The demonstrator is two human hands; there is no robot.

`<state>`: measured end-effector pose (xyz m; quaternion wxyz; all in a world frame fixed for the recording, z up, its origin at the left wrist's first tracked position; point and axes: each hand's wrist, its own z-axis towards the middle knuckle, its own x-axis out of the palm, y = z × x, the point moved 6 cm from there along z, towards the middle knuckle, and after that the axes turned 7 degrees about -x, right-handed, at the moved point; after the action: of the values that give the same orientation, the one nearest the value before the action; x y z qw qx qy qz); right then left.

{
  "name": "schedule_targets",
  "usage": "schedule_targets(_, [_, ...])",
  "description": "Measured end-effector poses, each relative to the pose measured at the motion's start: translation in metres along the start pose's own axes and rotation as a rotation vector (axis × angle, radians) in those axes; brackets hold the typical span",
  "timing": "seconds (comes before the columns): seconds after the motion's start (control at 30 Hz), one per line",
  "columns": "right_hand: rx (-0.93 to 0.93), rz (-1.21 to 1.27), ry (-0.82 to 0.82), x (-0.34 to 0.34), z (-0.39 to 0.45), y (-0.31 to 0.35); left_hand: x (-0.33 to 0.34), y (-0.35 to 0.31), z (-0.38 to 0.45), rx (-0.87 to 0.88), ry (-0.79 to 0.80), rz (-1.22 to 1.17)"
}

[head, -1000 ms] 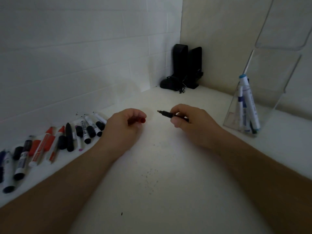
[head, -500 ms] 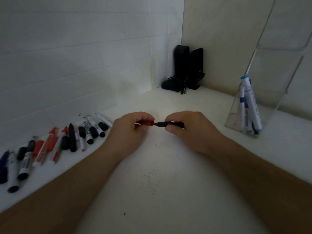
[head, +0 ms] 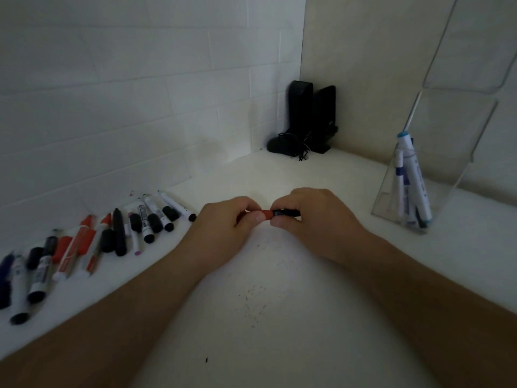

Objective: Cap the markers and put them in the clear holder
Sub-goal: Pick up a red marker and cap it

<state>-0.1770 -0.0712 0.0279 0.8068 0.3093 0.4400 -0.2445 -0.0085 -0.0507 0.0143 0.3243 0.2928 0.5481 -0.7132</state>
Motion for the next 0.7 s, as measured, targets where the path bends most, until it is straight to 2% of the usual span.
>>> schedule_targets(0.1, [0.030,0.084,0.003,0.002,0.001,0.000,-0.003,0.007,0.002,0.004,-0.010,-0.047])
schedule_targets(0.4, [0.051,0.034,0.014,0.005,0.002,0.004,-0.005,0.010,0.006,-0.044,-0.037,-0.048])
schedule_targets(0.5, [0.067,-0.024,0.057,0.005,0.001,0.009,-0.001,0.004,0.002,0.020,-0.021,-0.073])
schedule_targets(0.6, [0.046,-0.207,0.081,0.001,-0.001,0.020,-0.001,-0.003,-0.002,0.060,-0.036,-0.108])
schedule_targets(0.7, [0.060,-0.210,0.073,-0.016,-0.001,0.028,-0.005,-0.004,-0.005,0.074,-0.081,-0.084])
